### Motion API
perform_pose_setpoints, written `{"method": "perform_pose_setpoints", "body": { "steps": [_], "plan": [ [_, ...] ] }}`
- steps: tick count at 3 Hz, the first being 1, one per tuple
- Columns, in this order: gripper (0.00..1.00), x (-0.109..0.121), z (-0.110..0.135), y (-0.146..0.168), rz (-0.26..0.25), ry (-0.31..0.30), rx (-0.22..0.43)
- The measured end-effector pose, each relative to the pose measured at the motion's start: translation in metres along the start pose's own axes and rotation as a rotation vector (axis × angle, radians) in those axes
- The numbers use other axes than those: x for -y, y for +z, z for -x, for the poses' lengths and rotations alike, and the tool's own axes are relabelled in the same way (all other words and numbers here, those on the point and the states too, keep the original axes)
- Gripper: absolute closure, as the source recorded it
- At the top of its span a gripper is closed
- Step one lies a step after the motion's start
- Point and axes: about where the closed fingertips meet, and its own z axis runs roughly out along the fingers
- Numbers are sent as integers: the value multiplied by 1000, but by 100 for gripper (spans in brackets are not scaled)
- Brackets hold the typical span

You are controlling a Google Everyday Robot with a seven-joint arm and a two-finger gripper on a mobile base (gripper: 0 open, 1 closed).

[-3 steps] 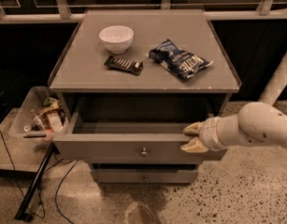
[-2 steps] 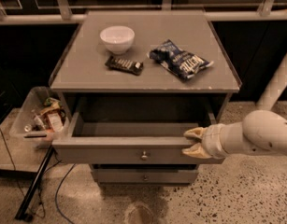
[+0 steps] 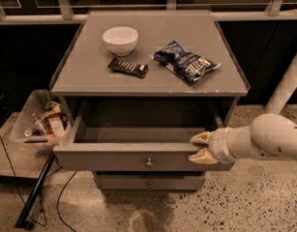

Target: Open top drawer

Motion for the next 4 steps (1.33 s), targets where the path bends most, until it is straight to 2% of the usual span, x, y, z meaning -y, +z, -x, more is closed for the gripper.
{"method": "perform_pose_setpoints", "body": {
  "steps": [1,2,4],
  "plan": [
    [35,0,0,0,0,0,0],
    [35,0,0,0,0,0,0],
    [83,-8,-7,-3,9,7,-10]
  ]
}}
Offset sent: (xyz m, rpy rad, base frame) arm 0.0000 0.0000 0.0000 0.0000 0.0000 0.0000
